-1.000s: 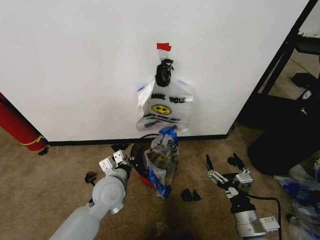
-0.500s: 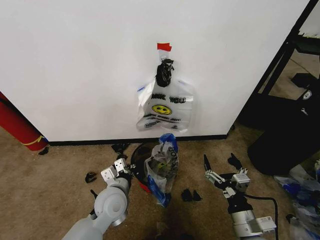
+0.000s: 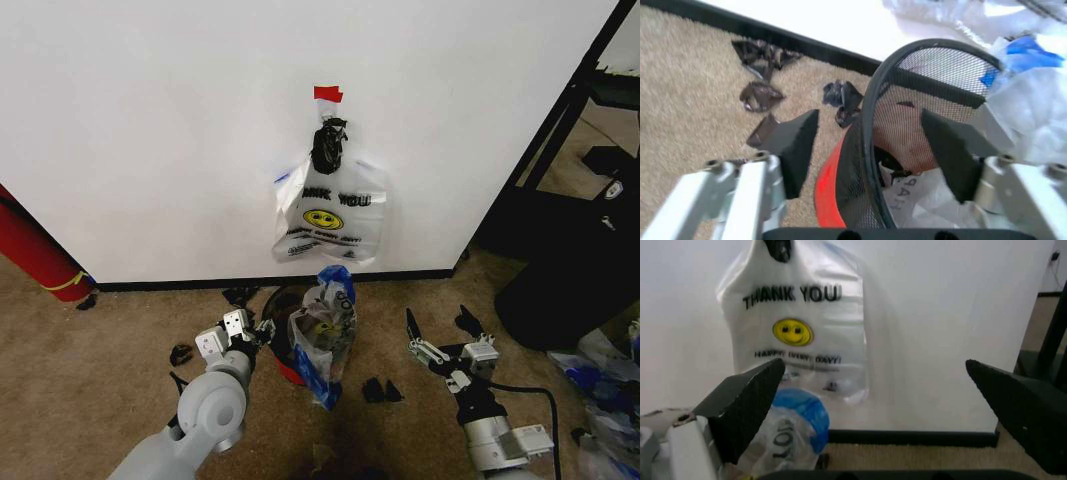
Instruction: Pick up the garbage bag from the wall and place it over the trash bin.
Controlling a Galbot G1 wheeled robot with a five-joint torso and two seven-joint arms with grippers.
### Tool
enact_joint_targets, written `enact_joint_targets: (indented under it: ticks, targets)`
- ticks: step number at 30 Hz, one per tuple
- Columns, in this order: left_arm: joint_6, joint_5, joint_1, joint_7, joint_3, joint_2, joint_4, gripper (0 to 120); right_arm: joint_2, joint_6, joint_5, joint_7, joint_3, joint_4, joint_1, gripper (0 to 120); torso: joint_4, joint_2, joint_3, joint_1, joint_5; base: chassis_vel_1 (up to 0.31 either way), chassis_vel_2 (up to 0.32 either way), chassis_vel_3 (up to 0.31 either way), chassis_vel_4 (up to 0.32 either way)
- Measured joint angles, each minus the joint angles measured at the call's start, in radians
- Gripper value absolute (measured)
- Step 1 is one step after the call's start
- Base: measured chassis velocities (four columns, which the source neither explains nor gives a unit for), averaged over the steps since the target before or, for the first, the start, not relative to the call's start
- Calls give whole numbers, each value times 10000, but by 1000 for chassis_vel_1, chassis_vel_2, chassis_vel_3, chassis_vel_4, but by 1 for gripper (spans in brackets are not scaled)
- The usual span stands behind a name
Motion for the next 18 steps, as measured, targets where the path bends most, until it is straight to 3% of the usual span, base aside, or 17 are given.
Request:
enact_joint_targets:
  ticks: [5, 8, 13, 18]
  targets:
    - [-268, 1342, 331, 462, -273, 431, -636, 91, -1038, -1486, 928, 687, -204, 296, 460, 100, 5, -1, 0, 0, 2, 0, 0, 0, 0]
    - [-336, 1856, 348, 628, -189, 525, -931, 98, -1610, -2267, 1408, 1005, -189, 453, 650, 100, 0, -1, 0, 0, 1, 0, 0, 0, 0]
    - [-453, 2748, 542, 1188, 19, 645, -1522, 100, -2948, -4755, 3418, 1963, -657, 768, 2138, 100, 1, -2, 1, 1, 1, 0, 0, 0, 0]
    - [-607, 3608, 774, 1455, -157, 595, -1865, 100, -3564, -6157, 5118, 2100, -1338, 538, 3598, 100, 1, -2, 0, 1, 1, 0, 0, 0, 0]
